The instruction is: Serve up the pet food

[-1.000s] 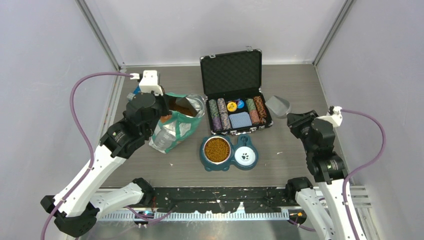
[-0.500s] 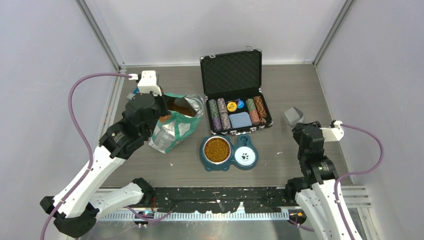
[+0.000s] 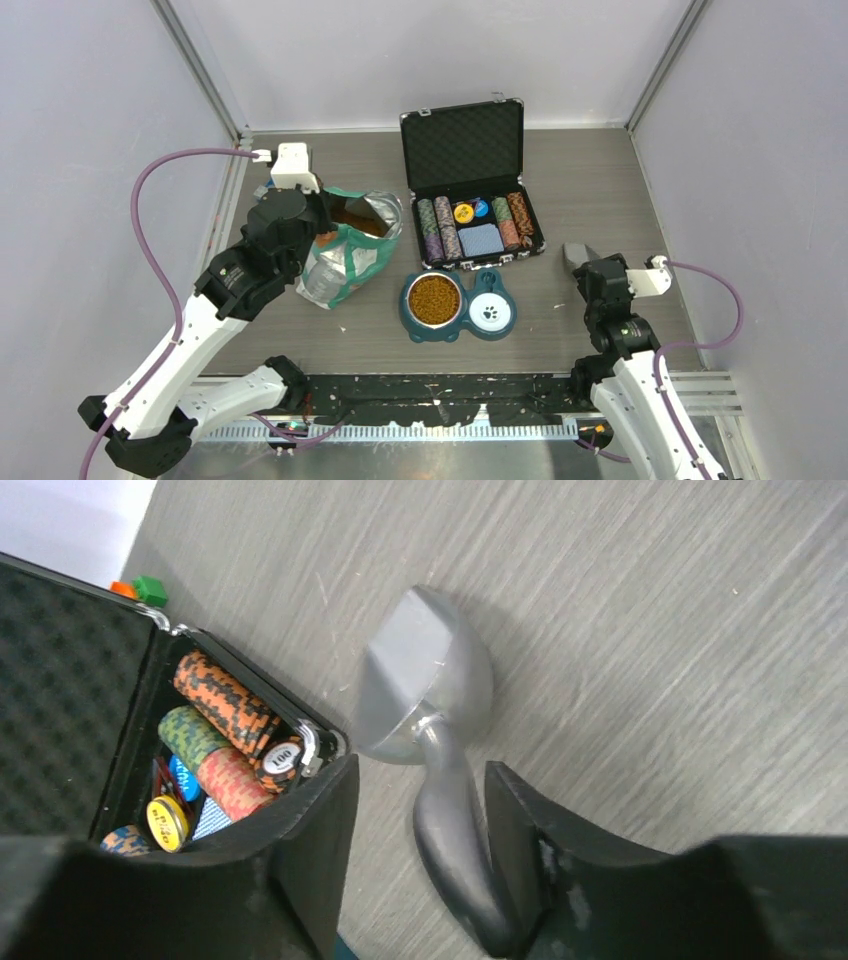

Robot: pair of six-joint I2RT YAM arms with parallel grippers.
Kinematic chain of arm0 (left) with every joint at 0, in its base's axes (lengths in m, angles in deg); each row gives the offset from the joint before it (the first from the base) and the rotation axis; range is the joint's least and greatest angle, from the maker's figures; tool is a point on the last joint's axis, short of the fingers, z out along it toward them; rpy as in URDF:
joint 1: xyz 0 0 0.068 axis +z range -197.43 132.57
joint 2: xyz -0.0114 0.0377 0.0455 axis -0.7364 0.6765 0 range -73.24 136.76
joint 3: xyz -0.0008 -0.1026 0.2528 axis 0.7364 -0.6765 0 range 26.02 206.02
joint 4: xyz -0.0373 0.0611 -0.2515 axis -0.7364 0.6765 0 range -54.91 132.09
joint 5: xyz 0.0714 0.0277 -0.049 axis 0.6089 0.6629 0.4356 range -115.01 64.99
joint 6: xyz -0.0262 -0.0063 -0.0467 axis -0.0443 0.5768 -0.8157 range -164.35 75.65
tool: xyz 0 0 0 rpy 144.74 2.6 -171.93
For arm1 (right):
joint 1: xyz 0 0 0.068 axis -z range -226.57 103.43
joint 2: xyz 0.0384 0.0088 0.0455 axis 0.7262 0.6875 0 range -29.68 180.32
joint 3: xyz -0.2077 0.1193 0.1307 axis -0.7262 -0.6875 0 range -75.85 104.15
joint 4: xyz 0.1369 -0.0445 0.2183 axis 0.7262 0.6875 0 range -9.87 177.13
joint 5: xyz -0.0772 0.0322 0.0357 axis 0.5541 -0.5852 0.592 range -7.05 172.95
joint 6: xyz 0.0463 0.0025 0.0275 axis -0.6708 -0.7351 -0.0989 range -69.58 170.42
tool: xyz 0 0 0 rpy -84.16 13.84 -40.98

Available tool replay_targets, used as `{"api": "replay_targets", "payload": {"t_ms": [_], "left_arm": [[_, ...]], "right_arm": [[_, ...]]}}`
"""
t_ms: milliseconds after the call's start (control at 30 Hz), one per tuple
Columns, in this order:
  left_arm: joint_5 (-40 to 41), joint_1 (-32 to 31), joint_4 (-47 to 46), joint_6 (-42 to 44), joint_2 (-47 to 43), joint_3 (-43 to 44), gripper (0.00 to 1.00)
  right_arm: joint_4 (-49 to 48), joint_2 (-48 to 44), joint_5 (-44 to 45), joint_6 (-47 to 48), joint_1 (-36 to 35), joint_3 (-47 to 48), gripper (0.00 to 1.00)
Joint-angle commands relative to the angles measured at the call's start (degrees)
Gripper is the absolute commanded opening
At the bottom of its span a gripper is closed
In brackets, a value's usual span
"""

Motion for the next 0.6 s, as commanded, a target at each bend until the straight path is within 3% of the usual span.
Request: {"api": "replay_targets", "payload": {"t_ms": [0,300,567], "left_arm": [[3.03,0.07,-2.83,-0.13,-2.2,1.52,0.0],[4.0,0.05,-2.83,-0.59,-1.93,1.2,0.0],[5.62,0.06,-1.77,-0.96,-0.9,3.28,0.0]], "right_arm": [[3.33,0.05,0.78,0.0,0.16,0.01,0.6],[9.27,-0.71,-1.27,3.39,0.16,4.59,0.89],[9.46,4.74,-11.23,17.87,0.12,17.29,0.96]]}}
